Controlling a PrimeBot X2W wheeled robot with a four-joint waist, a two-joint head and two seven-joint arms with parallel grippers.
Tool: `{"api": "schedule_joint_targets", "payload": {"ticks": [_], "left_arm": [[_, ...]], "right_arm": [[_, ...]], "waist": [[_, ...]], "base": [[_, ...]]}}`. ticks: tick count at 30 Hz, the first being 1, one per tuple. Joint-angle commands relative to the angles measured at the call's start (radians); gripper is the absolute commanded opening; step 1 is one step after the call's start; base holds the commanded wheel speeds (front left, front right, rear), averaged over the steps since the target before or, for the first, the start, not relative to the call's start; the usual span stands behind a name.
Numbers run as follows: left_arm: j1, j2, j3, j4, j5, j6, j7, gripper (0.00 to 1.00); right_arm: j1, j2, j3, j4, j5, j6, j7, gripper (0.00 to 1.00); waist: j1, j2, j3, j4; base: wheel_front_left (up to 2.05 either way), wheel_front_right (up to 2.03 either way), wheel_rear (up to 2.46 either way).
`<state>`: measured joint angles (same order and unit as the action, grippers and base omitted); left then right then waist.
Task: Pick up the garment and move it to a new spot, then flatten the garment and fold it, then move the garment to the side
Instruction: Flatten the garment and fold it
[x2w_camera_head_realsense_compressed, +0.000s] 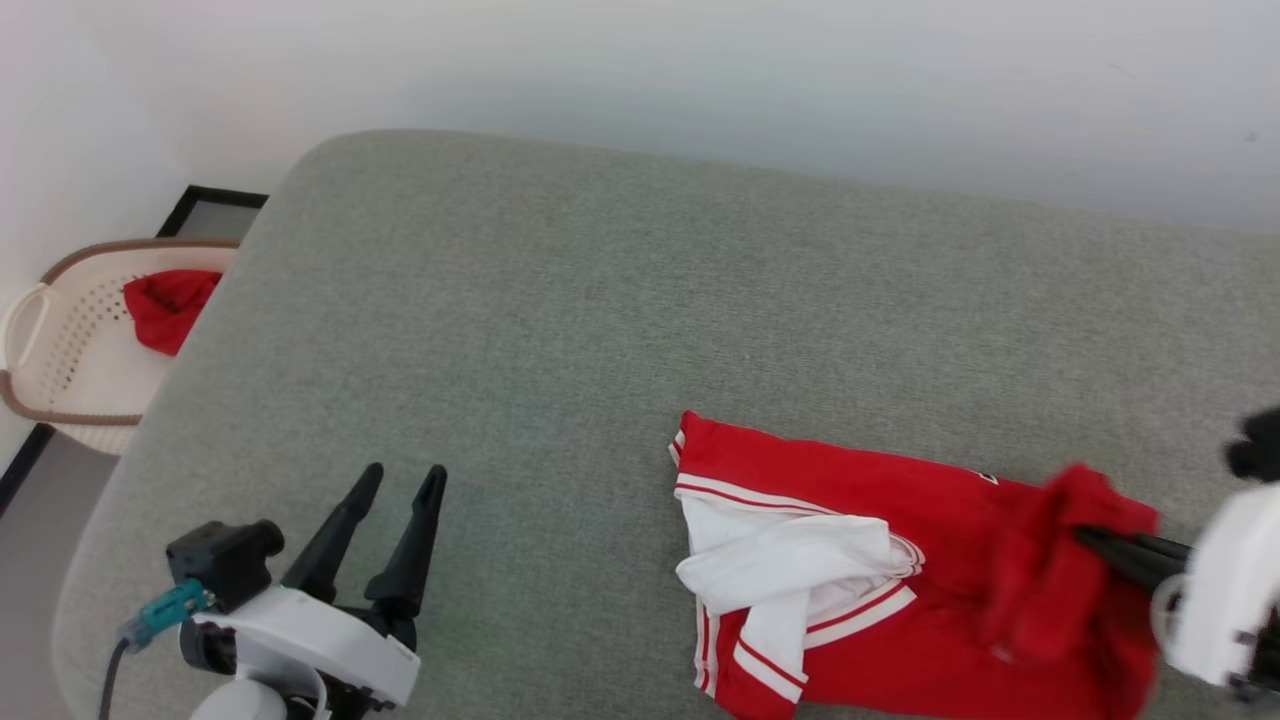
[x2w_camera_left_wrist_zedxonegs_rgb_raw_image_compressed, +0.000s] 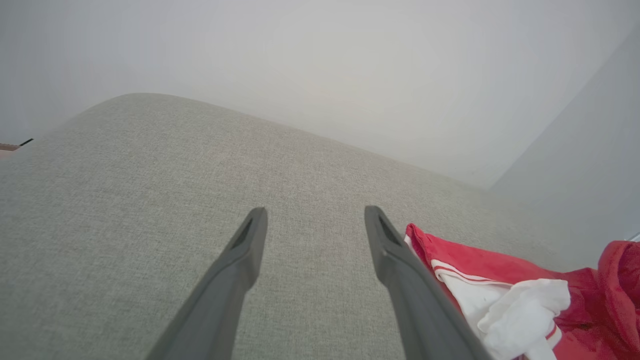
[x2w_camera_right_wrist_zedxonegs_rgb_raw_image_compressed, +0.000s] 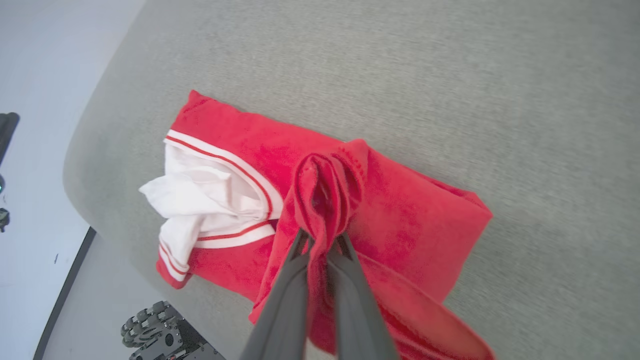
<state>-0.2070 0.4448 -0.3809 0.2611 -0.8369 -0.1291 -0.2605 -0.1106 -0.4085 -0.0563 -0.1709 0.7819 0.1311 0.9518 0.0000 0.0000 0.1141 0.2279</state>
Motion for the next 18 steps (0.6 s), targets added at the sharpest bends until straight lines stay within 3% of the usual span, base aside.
{"api": "schedule_joint_targets", "payload": {"ticks": [1,9,18], "left_arm": [[-0.010,-0.004,-0.004,0.003,-0.007,-0.002,-0.005,1.00],[-0.034,-0.017,-0.021,0.017,-0.018,-0.002,-0.004,1.00],[-0.057,-0.040,-0.035,0.030,-0.024,-0.003,-0.004,1.00]], "right_arm": [[-0.031,0.018,0.033,-0.008,-0.013,-0.001,0.001,0.00],[-0.140,0.106,0.221,0.048,-0.040,-0.001,-0.036,0.00],[-0.258,0.178,0.416,0.197,-0.093,-0.001,-0.138,0.00]], "waist": [[0.0000,0.0000,0.000,0.008],[0.0000,0.0000,0.009,0.043],[0.0000,0.0000,0.030,0.070]], "base": [[0.00,0.00,0.00],[0.00,0.00,0.00],[0.00,0.00,0.00]]}}
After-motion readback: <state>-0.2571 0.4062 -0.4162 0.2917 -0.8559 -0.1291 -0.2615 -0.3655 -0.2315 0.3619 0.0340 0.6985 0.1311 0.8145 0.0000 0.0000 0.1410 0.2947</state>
